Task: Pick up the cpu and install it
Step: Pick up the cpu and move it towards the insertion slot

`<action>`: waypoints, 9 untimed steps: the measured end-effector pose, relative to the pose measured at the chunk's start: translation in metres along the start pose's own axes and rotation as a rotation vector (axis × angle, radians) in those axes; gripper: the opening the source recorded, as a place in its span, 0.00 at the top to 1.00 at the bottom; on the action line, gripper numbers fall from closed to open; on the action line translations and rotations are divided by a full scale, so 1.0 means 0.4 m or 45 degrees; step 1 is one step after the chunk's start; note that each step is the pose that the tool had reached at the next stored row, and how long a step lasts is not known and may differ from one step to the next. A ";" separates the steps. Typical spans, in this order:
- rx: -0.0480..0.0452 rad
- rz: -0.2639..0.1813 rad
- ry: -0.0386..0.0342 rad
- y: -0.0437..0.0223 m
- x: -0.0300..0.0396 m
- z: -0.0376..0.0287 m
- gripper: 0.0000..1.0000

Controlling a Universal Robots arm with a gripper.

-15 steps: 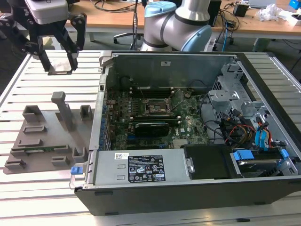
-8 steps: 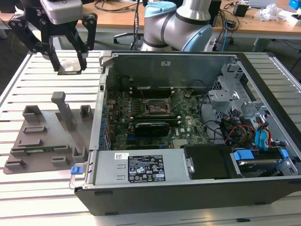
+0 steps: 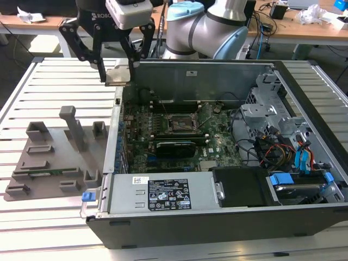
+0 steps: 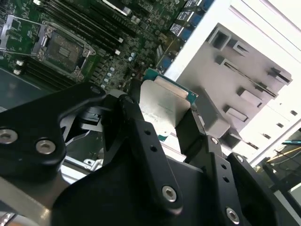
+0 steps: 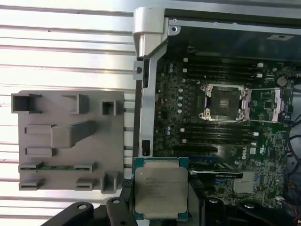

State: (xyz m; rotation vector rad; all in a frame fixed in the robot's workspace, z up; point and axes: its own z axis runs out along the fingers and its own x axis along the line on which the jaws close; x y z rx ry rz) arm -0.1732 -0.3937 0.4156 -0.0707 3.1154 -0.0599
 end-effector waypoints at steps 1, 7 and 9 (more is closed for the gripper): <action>0.000 0.000 0.0002 0.002 -0.004 0.003 0.45; 0.000 0.000 0.0036 0.017 -0.031 0.021 0.45; 0.000 0.000 0.0059 0.022 -0.053 0.029 0.45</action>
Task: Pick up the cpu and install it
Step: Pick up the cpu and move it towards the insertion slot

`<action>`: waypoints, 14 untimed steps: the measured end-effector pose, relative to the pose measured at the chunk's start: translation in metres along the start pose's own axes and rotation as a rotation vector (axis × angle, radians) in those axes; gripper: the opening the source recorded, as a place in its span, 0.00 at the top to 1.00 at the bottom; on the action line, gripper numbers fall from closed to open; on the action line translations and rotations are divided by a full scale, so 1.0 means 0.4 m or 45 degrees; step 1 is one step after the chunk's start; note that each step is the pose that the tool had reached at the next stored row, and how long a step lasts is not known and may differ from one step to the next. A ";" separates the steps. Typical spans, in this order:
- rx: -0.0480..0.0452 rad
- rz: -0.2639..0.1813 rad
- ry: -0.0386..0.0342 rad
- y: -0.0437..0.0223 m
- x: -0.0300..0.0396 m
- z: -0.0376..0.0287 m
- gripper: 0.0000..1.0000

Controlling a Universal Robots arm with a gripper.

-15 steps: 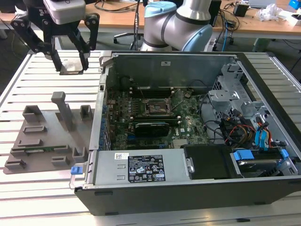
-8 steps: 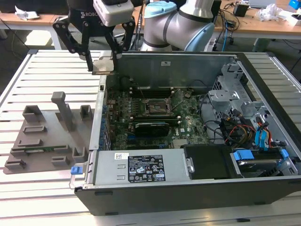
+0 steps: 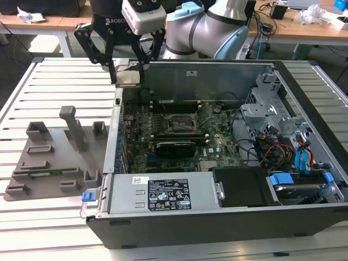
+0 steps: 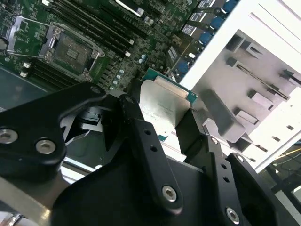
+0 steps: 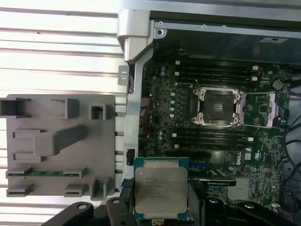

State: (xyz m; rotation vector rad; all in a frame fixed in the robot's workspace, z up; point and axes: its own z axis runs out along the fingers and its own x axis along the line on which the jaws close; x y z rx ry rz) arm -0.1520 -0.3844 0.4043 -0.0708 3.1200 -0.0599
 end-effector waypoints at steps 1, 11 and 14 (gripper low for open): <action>0.000 0.000 0.0014 0.002 -0.013 0.004 0.45; 0.000 0.000 0.0087 0.016 -0.097 0.034 0.45; 0.000 0.000 0.0105 0.020 -0.131 0.045 0.45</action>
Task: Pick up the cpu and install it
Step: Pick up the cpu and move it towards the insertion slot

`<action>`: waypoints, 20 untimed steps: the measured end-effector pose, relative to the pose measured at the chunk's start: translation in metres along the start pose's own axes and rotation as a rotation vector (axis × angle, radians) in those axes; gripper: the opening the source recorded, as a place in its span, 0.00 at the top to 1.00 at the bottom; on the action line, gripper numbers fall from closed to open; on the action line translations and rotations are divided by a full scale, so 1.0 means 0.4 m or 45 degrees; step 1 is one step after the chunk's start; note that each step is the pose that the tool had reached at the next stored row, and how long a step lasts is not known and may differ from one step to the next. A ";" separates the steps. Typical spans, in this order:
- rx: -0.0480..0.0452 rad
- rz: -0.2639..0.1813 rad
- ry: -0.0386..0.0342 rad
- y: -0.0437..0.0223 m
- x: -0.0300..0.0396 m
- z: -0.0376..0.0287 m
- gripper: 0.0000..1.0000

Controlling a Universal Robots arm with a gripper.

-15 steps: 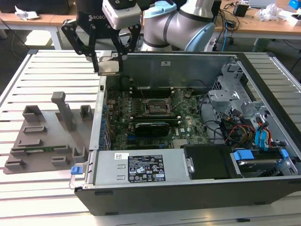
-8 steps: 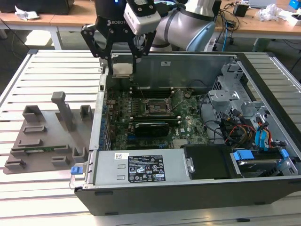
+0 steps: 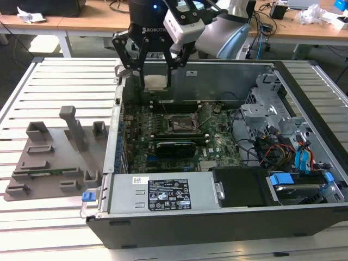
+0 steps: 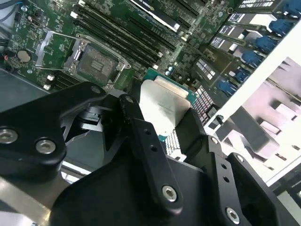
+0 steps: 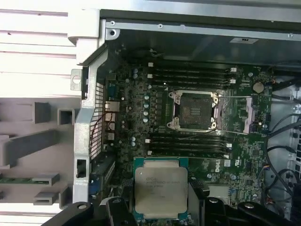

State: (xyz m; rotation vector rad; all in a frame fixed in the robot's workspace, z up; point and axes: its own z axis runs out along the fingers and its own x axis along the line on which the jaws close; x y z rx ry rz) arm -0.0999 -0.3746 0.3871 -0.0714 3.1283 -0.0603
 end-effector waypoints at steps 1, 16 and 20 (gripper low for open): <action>0.000 0.000 0.0003 0.001 -0.011 0.004 0.45; 0.002 0.000 0.0071 0.012 -0.152 0.059 0.45; 0.002 0.000 0.0077 0.013 -0.176 0.069 0.45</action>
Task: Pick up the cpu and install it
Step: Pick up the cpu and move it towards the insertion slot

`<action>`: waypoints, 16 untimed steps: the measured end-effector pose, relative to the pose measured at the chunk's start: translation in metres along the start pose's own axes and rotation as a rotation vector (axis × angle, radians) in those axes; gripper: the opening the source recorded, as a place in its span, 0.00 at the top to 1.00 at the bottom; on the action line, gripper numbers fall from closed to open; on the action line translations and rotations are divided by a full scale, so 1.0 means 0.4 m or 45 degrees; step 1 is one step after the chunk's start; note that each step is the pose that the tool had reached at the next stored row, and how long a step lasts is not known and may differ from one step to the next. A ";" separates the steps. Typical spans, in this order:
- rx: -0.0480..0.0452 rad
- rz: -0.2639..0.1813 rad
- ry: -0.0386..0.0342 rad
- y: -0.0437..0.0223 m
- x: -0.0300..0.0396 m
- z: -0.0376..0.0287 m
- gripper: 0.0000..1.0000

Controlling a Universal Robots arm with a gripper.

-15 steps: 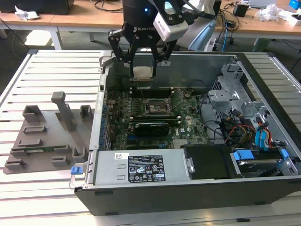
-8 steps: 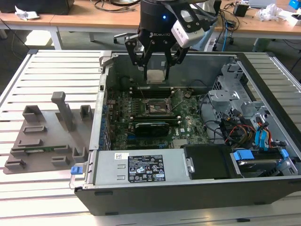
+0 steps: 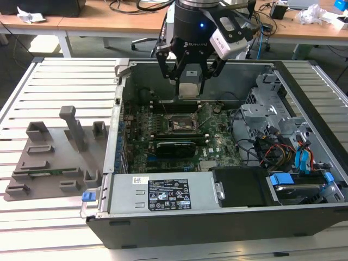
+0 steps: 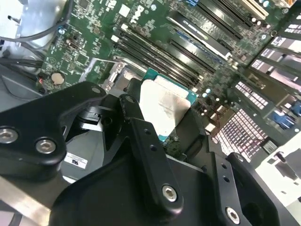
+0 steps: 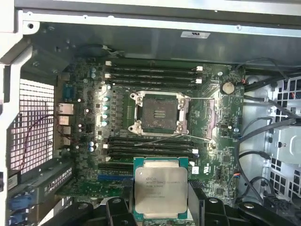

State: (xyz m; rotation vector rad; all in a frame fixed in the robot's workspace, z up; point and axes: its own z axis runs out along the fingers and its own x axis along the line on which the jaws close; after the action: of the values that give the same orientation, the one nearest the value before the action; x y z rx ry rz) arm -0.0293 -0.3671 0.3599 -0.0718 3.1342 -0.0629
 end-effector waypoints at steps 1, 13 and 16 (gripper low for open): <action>0.000 0.000 0.0003 0.001 -0.011 0.005 0.45; 0.002 0.000 0.0032 0.005 -0.126 0.058 0.45; 0.002 0.000 0.0033 0.006 -0.143 0.068 0.45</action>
State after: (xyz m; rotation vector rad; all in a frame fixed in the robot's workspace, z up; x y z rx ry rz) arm 0.0278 -0.3633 0.3330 -0.0719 3.1367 -0.0660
